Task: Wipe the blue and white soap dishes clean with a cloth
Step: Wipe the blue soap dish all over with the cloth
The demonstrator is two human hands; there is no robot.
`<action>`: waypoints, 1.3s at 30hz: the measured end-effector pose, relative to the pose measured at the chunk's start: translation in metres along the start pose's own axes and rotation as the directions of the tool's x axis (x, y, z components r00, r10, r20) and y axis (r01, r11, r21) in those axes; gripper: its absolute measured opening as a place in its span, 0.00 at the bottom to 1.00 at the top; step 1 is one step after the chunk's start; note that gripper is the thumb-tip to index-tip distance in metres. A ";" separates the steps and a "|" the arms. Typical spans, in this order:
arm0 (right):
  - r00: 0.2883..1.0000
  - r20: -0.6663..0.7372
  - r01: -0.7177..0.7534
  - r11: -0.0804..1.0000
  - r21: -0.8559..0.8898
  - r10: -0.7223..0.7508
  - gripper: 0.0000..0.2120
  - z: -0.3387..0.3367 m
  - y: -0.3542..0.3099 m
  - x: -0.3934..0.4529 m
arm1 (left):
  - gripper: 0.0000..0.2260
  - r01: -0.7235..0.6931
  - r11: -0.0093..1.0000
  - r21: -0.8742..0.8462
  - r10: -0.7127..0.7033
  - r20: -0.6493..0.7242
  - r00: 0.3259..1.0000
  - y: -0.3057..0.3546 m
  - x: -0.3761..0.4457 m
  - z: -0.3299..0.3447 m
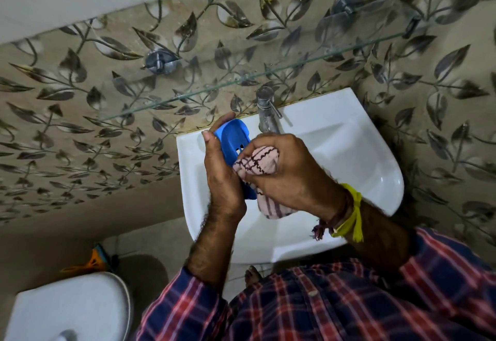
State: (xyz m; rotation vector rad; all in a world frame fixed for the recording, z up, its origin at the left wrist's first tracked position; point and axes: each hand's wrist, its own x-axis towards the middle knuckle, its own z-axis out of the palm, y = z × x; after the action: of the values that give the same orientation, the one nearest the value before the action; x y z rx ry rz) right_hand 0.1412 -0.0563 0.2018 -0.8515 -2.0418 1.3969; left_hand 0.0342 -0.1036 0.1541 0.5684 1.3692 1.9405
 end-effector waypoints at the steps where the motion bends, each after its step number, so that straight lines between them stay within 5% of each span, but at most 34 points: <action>1: 0.999 -0.026 0.022 0.999 0.043 -0.021 0.08 -0.001 -0.003 0.003 | 0.24 -0.003 1.000 0.011 0.002 0.022 1.000 -0.001 -0.002 0.001; 5: 0.980 -0.178 0.102 0.991 0.083 -0.086 0.07 -0.006 -0.010 0.014 | 0.29 0.041 0.999 0.032 -0.043 0.069 0.997 -0.006 -0.013 0.005; 13: 0.935 -0.354 0.000 0.997 -0.082 -0.029 0.09 -0.004 0.001 0.029 | 0.28 -0.002 0.998 0.062 0.000 0.045 0.999 -0.002 -0.014 0.004; 22: 0.968 -0.250 -0.035 0.970 -0.239 -0.027 0.08 -0.008 0.013 0.033 | 0.27 0.000 0.999 0.046 -0.002 0.031 1.000 -0.007 -0.011 -0.002; 29: 0.965 -0.243 -0.152 0.961 -0.232 0.094 0.08 -0.006 0.025 0.033 | 0.25 0.003 1.000 0.005 -0.003 -0.003 1.000 -0.009 -0.008 -0.004; 34: 0.970 -0.100 -0.240 0.940 -0.241 0.222 0.09 -0.007 0.036 0.031 | 0.25 0.060 0.997 -0.055 -0.064 -0.070 0.995 -0.002 -0.001 -0.008; 37: 0.965 -0.059 -0.260 0.959 -0.113 0.255 0.08 -0.015 0.037 0.030 | 0.28 0.205 0.967 -0.150 -0.216 -0.061 0.974 0.007 0.004 -0.007; 39: 0.956 -0.074 -0.273 0.954 0.126 0.283 0.04 -0.023 0.035 0.031 | 0.30 0.264 0.943 -0.203 -0.275 -0.029 0.961 0.010 0.009 -0.008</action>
State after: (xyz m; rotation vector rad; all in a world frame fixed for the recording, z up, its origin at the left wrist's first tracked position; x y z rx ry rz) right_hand 0.1440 -0.0097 0.1785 -1.1653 -1.8055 1.5758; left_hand 0.0197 -0.1039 0.1608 0.2179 1.1999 1.8500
